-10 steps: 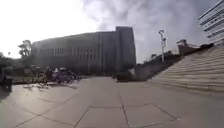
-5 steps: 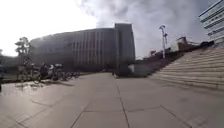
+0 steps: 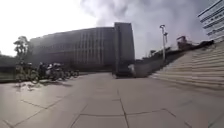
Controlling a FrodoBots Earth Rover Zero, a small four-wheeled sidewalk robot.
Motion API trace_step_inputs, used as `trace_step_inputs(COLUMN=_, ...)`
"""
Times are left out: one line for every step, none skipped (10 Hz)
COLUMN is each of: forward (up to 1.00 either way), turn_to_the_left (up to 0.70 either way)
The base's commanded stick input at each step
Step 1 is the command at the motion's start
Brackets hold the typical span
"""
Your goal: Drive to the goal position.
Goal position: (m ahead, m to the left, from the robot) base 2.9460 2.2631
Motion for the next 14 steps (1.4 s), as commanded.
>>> trace_step_inputs(forward=0.7, turn_to_the_left=0.0)
trace_step_inputs(forward=0.7, turn_to_the_left=0.0)
trace_step_inputs(forward=0.7, turn_to_the_left=0.0)
trace_step_inputs(forward=0.7, turn_to_the_left=0.01)
trace_step_inputs(forward=0.7, turn_to_the_left=0.06)
trace_step_inputs(forward=0.7, turn_to_the_left=0.11)
trace_step_inputs(forward=0.7, turn_to_the_left=0.18)
trace_step_inputs(forward=0.7, turn_to_the_left=0.25)
trace_step_inputs(forward=0.7, turn_to_the_left=0.32)
trace_step_inputs(forward=0.7, turn_to_the_left=0.14)
trace_step_inputs(forward=0.7, turn_to_the_left=0.0)
trace_step_inputs(forward=0.7, turn_to_the_left=0.0)
trace_step_inputs(forward=0.7, turn_to_the_left=0.0)
trace_step_inputs(forward=0.7, turn_to_the_left=0.0)
